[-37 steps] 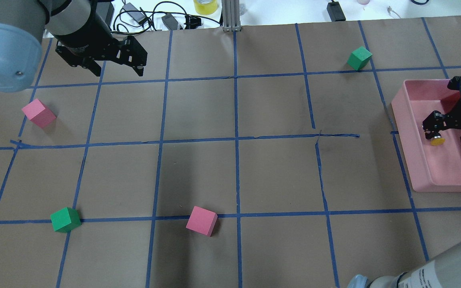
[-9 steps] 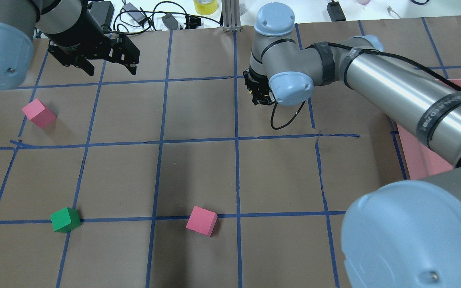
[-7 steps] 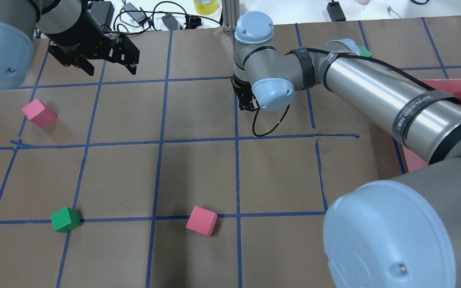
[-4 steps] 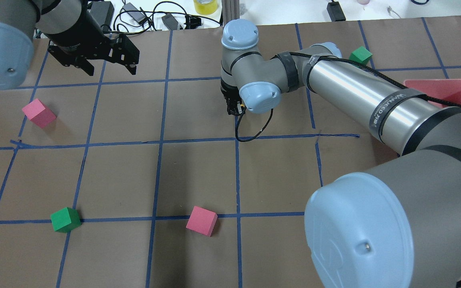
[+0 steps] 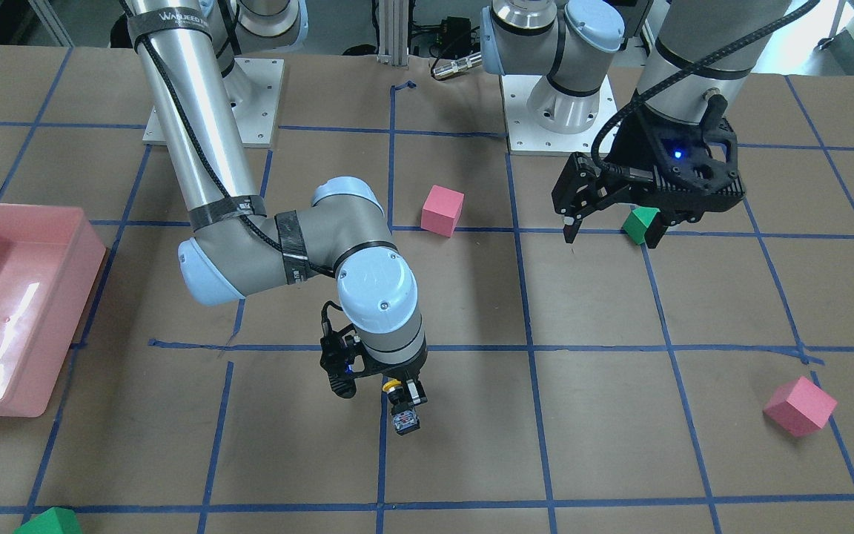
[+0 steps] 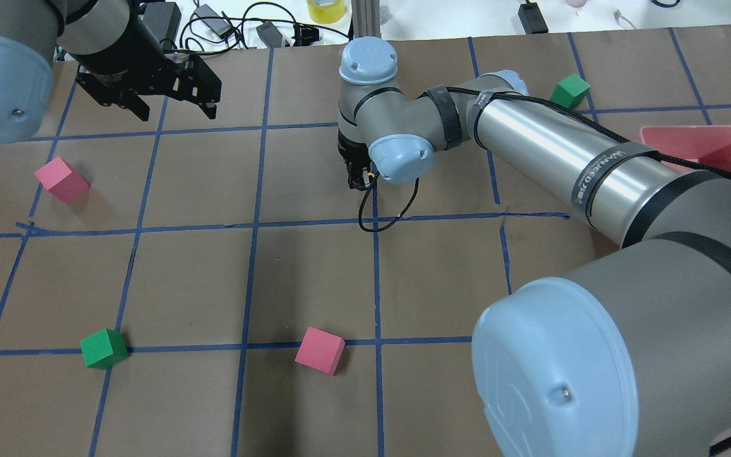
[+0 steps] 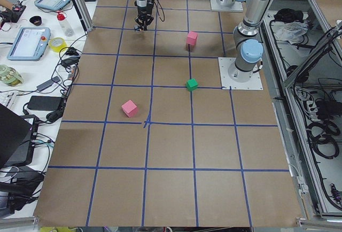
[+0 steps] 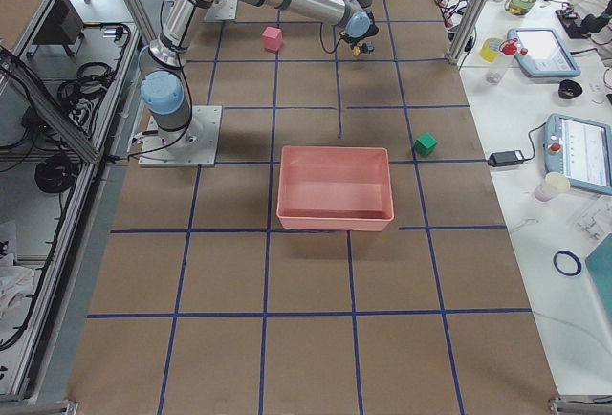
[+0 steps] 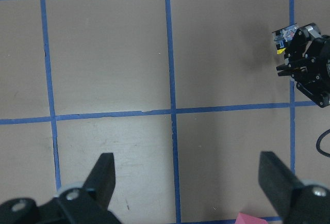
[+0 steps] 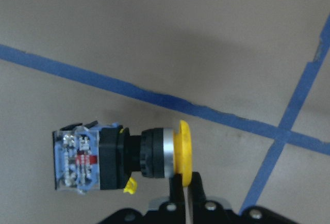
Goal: Align button upright
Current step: 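Set the button sideways, open the right gripper while the left arm approaches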
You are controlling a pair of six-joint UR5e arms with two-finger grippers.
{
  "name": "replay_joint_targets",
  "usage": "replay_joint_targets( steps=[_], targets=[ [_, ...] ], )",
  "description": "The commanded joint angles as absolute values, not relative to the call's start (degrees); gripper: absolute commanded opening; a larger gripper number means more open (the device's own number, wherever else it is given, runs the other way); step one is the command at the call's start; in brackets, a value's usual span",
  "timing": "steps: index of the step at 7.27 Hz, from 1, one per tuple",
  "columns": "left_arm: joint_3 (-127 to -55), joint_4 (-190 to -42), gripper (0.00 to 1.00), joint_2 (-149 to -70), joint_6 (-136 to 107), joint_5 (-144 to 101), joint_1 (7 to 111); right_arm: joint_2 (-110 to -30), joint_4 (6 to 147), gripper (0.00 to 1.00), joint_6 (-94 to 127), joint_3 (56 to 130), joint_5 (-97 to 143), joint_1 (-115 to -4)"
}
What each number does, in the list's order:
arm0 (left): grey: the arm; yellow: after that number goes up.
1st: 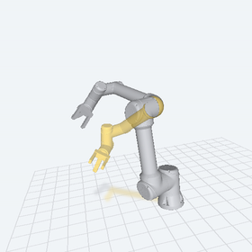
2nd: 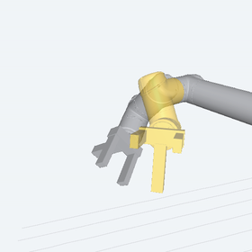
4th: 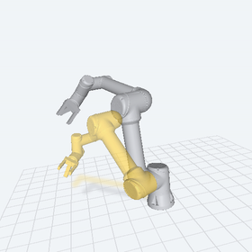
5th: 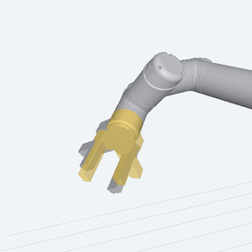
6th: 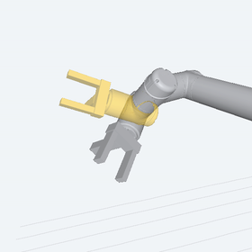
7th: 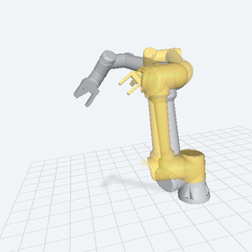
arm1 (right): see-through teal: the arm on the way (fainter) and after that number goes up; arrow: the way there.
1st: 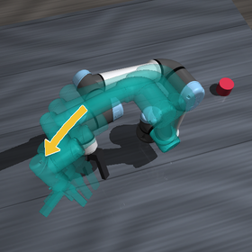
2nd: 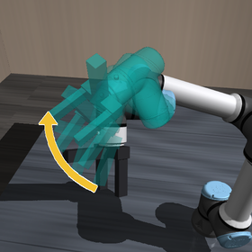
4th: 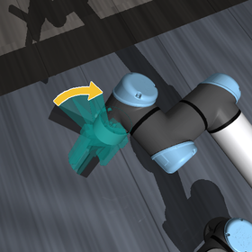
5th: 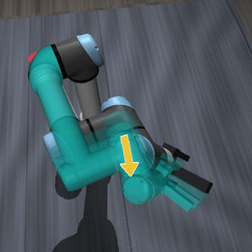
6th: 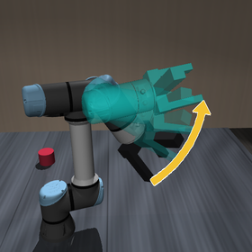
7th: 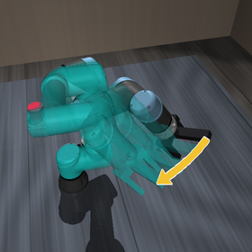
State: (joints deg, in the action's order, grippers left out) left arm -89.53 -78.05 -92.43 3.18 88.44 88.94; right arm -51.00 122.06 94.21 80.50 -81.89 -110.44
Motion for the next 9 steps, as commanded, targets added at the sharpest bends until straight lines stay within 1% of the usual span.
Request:
replay_joint_targets(
  steps=[1,2,4,5,6,7,9],
  targets=[
    [-89.56,-77.96,1.00,-92.55,3.43,88.42,88.95,-51.15,121.56,0.00,97.38,80.86,-80.16,-111.00],
    [-90.26,-77.96,1.00,-92.37,3.17,88.42,88.95,-51.24,120.42,0.00,97.12,81.82,-80.16,-111.01],
    [-96.29,-69.05,1.00,-90.80,2.81,88.42,89.12,-53.86,120.32,0.03,97.03,85.94,-80.24,-111.01],
    [-100.68,-62.64,1.00,-89.40,2.81,88.42,89.21,-54.31,120.32,0.31,97.12,86.13,-80.24,-111.01],
    [-105.42,-55.01,1.00,-88.43,2.81,88.50,89.21,-54.32,120.41,0.86,97.29,85.96,-80.24,-111.01],
    [-109.99,-48.15,1.00,-87.37,2.73,88.59,89.38,-54.32,120.85,0.99,97.03,85.96,-80.16,-111.01],
    [-117.74,-36.35,1.00,-86.57,2.55,91.92,90.26,-54.67,121.02,0.98,96.51,85.61,-80.24,-111.01]
  ],
)
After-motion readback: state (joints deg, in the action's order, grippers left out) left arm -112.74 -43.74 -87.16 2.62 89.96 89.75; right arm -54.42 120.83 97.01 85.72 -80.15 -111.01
